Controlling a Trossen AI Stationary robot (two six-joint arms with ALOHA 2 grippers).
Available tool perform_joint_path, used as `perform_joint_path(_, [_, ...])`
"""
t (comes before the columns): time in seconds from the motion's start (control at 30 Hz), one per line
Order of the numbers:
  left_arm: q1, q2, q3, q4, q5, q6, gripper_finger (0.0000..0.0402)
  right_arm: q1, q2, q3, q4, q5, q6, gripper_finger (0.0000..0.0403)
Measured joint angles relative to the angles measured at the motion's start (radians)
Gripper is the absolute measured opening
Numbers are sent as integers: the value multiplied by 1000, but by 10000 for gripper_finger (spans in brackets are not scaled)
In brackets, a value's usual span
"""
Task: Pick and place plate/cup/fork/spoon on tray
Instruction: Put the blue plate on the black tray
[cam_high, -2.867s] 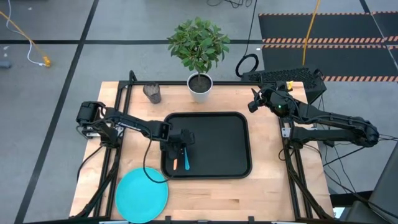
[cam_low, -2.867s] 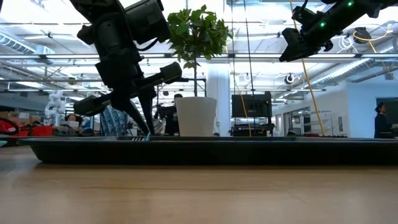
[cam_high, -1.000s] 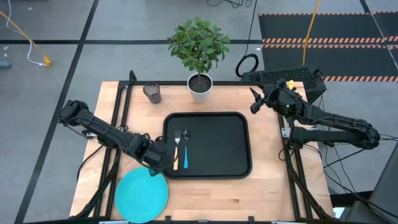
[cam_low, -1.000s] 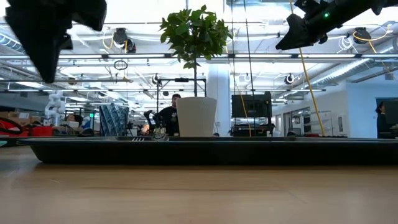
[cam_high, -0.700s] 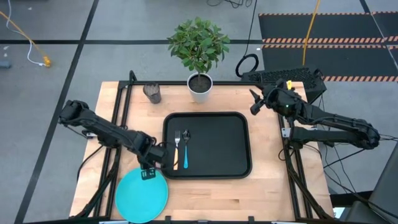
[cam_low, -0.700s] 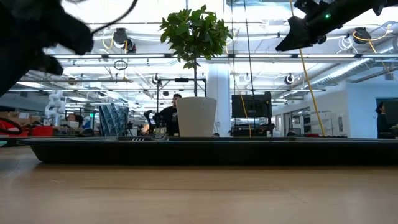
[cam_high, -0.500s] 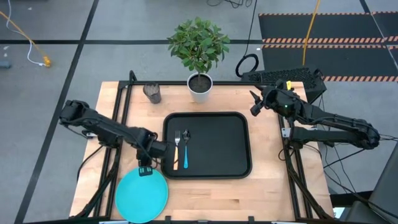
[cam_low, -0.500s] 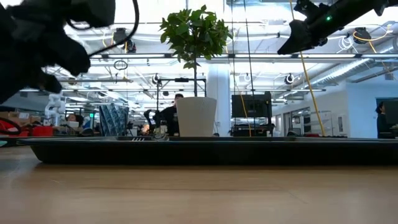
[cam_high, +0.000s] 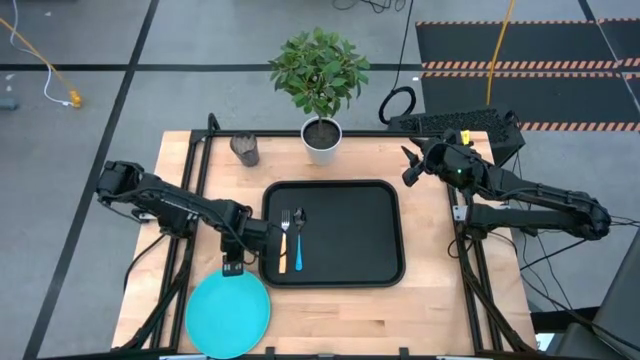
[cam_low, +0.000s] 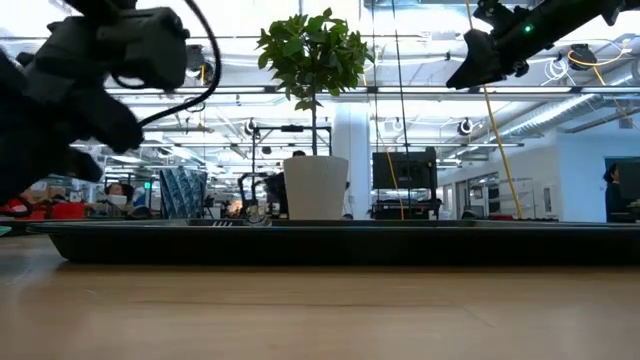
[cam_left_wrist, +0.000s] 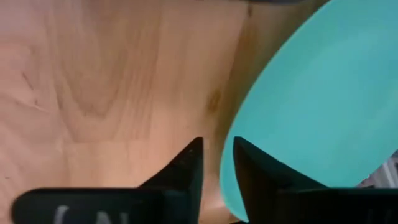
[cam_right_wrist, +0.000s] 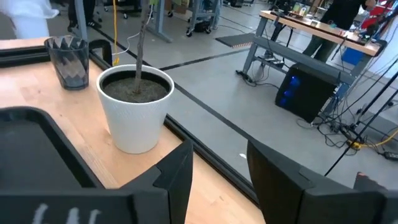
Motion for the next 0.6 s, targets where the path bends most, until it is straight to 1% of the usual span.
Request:
perform_joint_path(0.13, [0, 0, -54, 16, 66, 76, 141, 0, 0, 0, 9, 1, 22, 144])
perform_joint_path(0.27, [16, 0, -93, 38, 140, 117, 168, 0, 0, 0, 21, 2, 47, 144])
perform_joint_path(0.47, [55, 0, -124, 54, 157, 198, 175, 0, 0, 0, 21, 3, 93, 144])
perform_joint_path(0.6, [65, 0, -162, 147, 226, 166, 175, 1, 0, 0, -6, 0, 136, 144])
